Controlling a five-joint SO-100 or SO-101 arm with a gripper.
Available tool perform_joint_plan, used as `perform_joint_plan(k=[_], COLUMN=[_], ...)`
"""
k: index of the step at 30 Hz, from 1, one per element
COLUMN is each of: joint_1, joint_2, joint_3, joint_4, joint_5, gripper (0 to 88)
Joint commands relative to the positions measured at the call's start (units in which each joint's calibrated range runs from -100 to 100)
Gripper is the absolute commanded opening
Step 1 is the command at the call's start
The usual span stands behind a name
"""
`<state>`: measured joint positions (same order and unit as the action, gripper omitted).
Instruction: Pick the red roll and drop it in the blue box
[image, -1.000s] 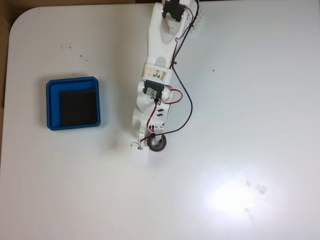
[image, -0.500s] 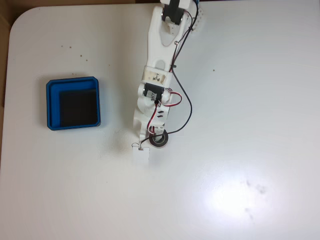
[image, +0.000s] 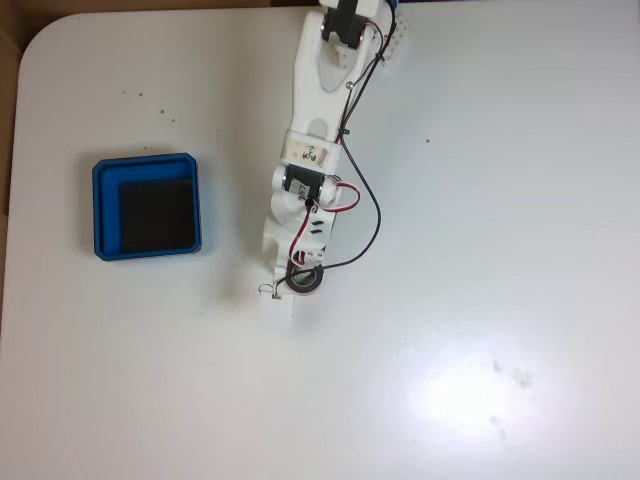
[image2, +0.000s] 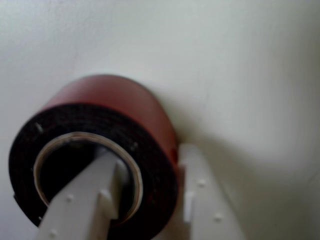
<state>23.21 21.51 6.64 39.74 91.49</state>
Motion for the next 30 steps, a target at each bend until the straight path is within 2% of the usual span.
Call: perform_joint_plan(k=[1, 7, 18, 30], joint_1=[0.68, 0.98, 7.13, 18.66], joint_2=[-1.11, -6.54, -24.18, -27.61], joint_3=[-4.03, -3.58, -3.31, -3.76], joint_4=[0.28, 0.36, 0.61, 0.53], joint_5=[0.10, -0.16, -0.16, -0.16], gripper=[1.0, 1.0, 1.0, 1.0])
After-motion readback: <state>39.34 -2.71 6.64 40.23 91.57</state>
